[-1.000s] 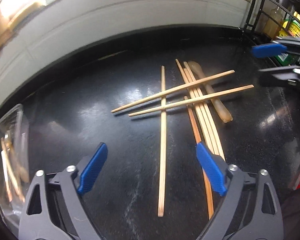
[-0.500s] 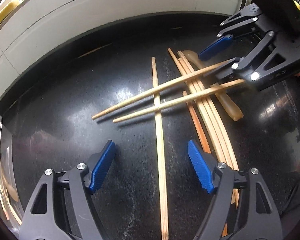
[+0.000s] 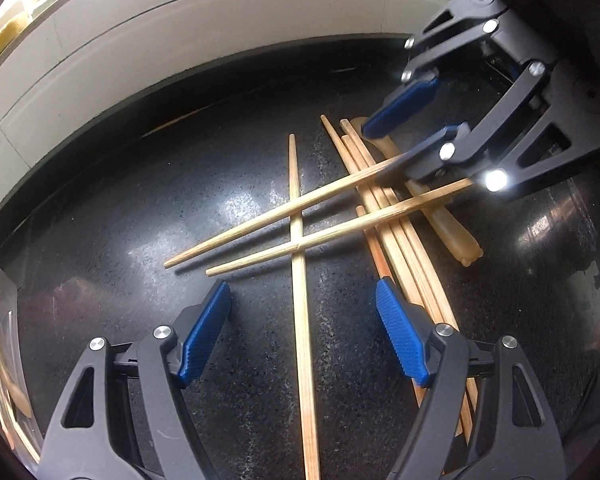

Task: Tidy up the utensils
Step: 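Grasp a chopstick with the right tool while the left tool grasps another chopstick, then carry both chopsticks to the clear tray and release them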

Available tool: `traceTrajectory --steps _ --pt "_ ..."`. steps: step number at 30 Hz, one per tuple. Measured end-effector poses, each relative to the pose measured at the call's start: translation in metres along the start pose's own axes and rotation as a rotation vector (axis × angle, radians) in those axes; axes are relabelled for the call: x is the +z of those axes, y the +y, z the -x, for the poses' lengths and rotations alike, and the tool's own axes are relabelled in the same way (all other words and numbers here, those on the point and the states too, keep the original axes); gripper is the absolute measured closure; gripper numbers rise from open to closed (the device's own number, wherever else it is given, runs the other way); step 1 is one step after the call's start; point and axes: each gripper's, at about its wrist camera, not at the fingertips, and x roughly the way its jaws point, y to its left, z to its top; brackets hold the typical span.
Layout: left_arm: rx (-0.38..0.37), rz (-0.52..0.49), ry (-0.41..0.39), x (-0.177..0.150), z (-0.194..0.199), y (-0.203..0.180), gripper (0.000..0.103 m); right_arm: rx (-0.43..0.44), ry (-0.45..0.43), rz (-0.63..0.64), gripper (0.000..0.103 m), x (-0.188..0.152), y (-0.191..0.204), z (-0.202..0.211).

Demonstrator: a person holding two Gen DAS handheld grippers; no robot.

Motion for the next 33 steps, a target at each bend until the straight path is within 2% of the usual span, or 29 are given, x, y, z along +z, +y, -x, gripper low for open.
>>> traceTrajectory --steps 4,6,7,9,10,13,14,17,20,23,29,33 --pt "0.005 0.011 -0.007 -0.003 0.005 0.002 0.034 0.055 0.003 -0.030 0.088 0.000 -0.004 -0.001" --pt "0.006 0.012 -0.015 -0.006 0.008 0.004 0.049 0.091 0.008 -0.073 0.091 0.000 -0.011 -0.001" --pt "0.006 0.014 -0.016 -0.005 0.008 0.004 0.053 0.105 0.009 -0.090 0.094 0.000 -0.014 -0.001" --pt "0.006 0.017 -0.013 -0.002 0.008 0.007 0.066 0.128 0.008 -0.136 0.095 0.000 -0.022 -0.001" --pt "0.008 0.013 -0.011 -0.001 0.008 0.006 0.070 0.145 0.008 -0.165 0.095 0.000 -0.024 -0.001" --pt "0.008 0.008 -0.002 0.003 0.006 0.006 0.093 0.183 0.001 -0.244 0.096 -0.001 -0.027 -0.001" --pt "0.007 0.019 0.004 0.004 0.006 0.007 0.097 0.179 -0.011 -0.267 0.096 -0.001 -0.027 0.001" --pt "-0.006 0.058 0.016 0.006 0.006 0.010 0.097 0.178 -0.068 -0.374 0.096 -0.004 -0.034 0.017" --pt "0.013 0.115 0.035 0.007 0.012 0.020 0.098 0.140 -0.124 -0.478 0.096 -0.008 -0.038 0.038" --pt "0.047 0.165 0.018 0.010 0.034 0.035 0.097 0.111 -0.186 -0.571 0.096 -0.013 -0.035 0.063" --pt "0.174 0.276 -0.041 0.008 0.083 0.075 0.097 0.039 -0.277 -0.665 0.096 -0.012 -0.012 0.107" --pt "0.241 0.363 -0.077 0.003 0.123 0.097 0.097 0.059 -0.331 -0.764 0.096 0.000 0.017 0.137"
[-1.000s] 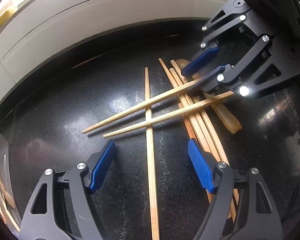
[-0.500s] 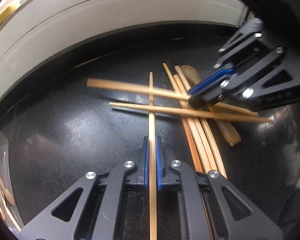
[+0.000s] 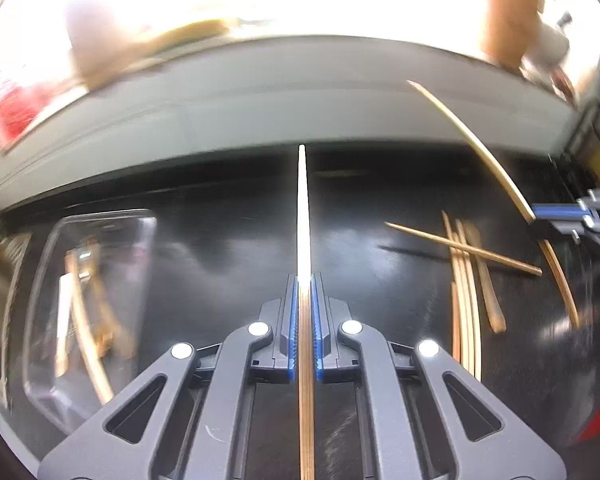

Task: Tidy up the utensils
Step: 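Carry both chopsticks to the clear tray and release them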

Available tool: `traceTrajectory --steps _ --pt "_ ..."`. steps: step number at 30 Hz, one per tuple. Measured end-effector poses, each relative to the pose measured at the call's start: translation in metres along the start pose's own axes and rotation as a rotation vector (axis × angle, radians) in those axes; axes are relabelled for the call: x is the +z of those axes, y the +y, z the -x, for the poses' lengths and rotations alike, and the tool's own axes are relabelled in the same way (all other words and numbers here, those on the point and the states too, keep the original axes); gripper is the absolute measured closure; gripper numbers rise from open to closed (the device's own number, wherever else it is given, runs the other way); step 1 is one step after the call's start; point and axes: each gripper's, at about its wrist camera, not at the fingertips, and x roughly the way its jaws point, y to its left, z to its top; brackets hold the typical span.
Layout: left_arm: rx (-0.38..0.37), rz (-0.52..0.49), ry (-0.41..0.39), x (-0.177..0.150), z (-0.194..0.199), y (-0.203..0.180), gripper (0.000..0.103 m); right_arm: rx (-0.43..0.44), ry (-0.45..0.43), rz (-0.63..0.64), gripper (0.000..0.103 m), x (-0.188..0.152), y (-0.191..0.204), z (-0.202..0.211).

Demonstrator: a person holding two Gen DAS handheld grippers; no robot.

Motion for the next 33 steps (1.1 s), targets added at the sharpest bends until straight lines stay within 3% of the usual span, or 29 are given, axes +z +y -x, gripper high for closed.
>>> traceTrajectory --steps 6,14,21,33 --pt "0.043 0.166 0.005 -0.016 0.060 0.039 0.097 0.088 -0.005 -0.073 0.096 -0.011 0.068 0.019" --pt "0.087 0.229 -0.008 -0.052 0.112 0.085 0.097 0.176 0.033 -0.034 0.096 -0.012 0.161 0.000" --pt "0.139 0.298 -0.026 -0.067 0.130 0.151 0.097 0.198 0.049 0.018 0.096 0.002 0.230 -0.032" --pt "0.177 0.370 -0.029 -0.074 0.121 0.240 0.097 0.204 0.073 0.064 0.096 0.042 0.296 -0.085"
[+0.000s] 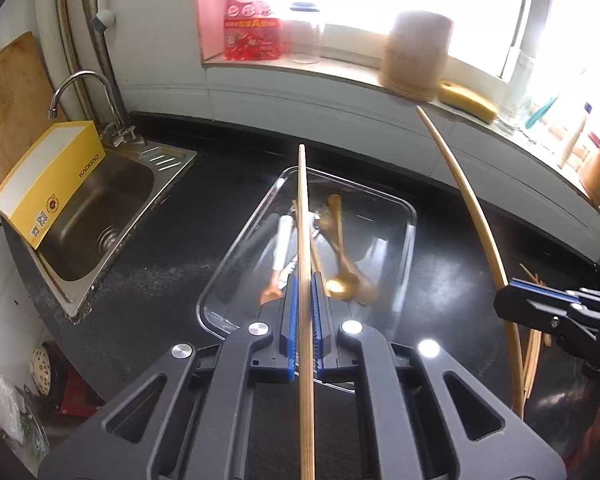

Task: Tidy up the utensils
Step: 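Carry both chopsticks to the clear tray and release them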

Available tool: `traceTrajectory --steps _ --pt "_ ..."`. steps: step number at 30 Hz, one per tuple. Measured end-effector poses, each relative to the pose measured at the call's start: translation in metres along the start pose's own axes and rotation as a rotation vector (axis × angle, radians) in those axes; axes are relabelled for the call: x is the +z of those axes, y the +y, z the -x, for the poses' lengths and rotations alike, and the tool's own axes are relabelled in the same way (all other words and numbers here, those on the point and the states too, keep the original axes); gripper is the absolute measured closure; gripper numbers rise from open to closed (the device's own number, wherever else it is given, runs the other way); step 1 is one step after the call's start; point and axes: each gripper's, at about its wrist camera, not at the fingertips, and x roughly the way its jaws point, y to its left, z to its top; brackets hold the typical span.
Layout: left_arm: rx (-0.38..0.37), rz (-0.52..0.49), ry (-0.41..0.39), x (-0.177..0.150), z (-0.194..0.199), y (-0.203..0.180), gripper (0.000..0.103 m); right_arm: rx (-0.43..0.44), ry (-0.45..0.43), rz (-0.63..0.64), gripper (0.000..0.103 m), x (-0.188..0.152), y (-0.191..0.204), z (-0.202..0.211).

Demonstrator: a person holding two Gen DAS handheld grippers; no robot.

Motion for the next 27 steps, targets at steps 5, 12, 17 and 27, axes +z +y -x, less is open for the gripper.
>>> traceTrajectory --steps 5,12,17,27 --pt "0.007 0.007 0.028 0.007 -0.023 0.018 0.097 -0.026 0.037 0.015 0.096 0.020 0.008 -0.036" --pt "0.011 0.020 0.078 0.014 -0.065 0.027 0.097 -0.087 0.122 -0.006 0.096 0.044 -0.007 -0.091" --pt "-0.006 0.054 0.121 0.019 -0.102 0.029 0.097 -0.085 0.181 -0.023 0.096 0.049 -0.026 -0.122" --pt "-0.011 0.025 0.193 0.017 -0.143 0.024 0.097 -0.095 0.270 -0.020 0.096 0.057 -0.051 -0.163"
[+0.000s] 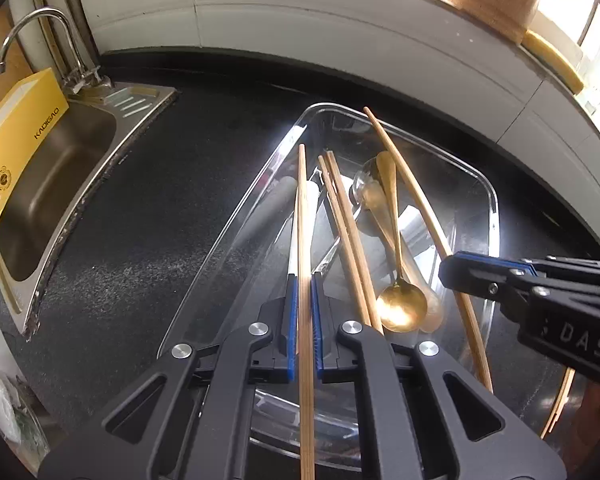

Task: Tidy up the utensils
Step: 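Carry both chopsticks to the clear tray and release them, then move both open tools back over the remaining chopsticks and wooden spoon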

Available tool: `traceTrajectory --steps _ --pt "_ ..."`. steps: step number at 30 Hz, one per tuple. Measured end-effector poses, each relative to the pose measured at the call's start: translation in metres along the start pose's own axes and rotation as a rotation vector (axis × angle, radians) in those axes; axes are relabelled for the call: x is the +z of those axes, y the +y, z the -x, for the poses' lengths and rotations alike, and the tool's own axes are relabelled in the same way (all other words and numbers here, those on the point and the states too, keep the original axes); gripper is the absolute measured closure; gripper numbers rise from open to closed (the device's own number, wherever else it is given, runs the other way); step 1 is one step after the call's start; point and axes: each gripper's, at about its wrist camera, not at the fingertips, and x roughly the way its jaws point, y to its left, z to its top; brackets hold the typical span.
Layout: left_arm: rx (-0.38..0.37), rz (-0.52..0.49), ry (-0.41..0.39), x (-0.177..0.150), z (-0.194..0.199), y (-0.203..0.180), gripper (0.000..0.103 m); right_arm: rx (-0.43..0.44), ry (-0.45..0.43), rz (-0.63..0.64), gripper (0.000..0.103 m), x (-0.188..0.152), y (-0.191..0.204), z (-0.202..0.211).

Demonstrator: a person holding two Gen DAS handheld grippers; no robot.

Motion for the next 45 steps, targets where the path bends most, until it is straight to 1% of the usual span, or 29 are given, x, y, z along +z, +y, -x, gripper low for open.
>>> traceTrajectory --steps 4,10,12,13,14,15,16,17,18,19,20,21,29,34,38,45 --pt "0.007 -0.002 0.011 0.001 -0.007 0.000 0.097 0.011 0.027 0.001 0.096 0.007 -0.004 -0.006" --pt "0.012 -0.004 0.021 0.000 -0.015 -0.002 0.097 0.018 0.034 0.008 0.095 0.011 -0.002 -0.010" --pt "0.014 -0.005 0.019 0.000 -0.015 -0.004 0.097 0.045 0.050 0.002 0.096 0.012 -0.003 -0.012" --pt "0.013 0.000 0.021 0.000 -0.016 -0.004 0.097 0.046 0.054 -0.003 0.086 0.014 -0.003 -0.013" --pt "0.013 0.004 0.027 0.001 -0.018 -0.003 0.097 0.020 0.033 -0.009 0.067 0.016 -0.005 -0.007" --pt "0.008 0.007 0.037 0.001 -0.018 -0.002 0.092 0.014 -0.024 -0.010 0.014 0.018 -0.007 0.005" --pt "0.007 0.009 0.039 0.001 -0.016 0.000 0.084 0.011 -0.067 -0.007 0.006 0.019 -0.008 0.014" --pt "-0.004 0.021 0.032 0.001 -0.012 0.004 0.044 0.012 -0.080 -0.004 0.006 0.021 -0.009 0.020" --pt "-0.012 0.043 0.012 0.001 -0.005 0.008 0.010 0.028 -0.085 -0.009 0.006 0.024 -0.010 0.025" --pt "0.003 0.064 -0.032 0.001 0.005 0.012 0.008 0.035 -0.089 -0.008 0.006 0.026 -0.010 0.030" --pt "0.004 0.061 -0.054 0.001 0.011 0.013 0.008 0.033 -0.090 0.001 0.006 0.028 -0.009 0.032" --pt "0.000 0.049 -0.059 0.001 0.015 0.012 0.008 0.034 -0.092 0.006 0.006 0.029 -0.008 0.033" --pt "-0.010 0.054 -0.068 0.002 0.026 0.011 0.008 0.046 -0.091 0.032 0.006 0.027 0.002 0.039" --pt "-0.011 0.049 -0.085 0.000 0.036 0.008 0.008 0.045 -0.103 0.039 0.006 0.020 0.006 0.049" --pt "-0.010 0.040 -0.098 -0.002 0.045 0.005 0.008 0.039 -0.132 0.036 0.006 0.008 0.007 0.067" --pt "-0.025 -0.007 -0.136 -0.013 0.073 -0.012 0.008 0.018 -0.214 0.004 0.006 -0.028 -0.002 0.113"
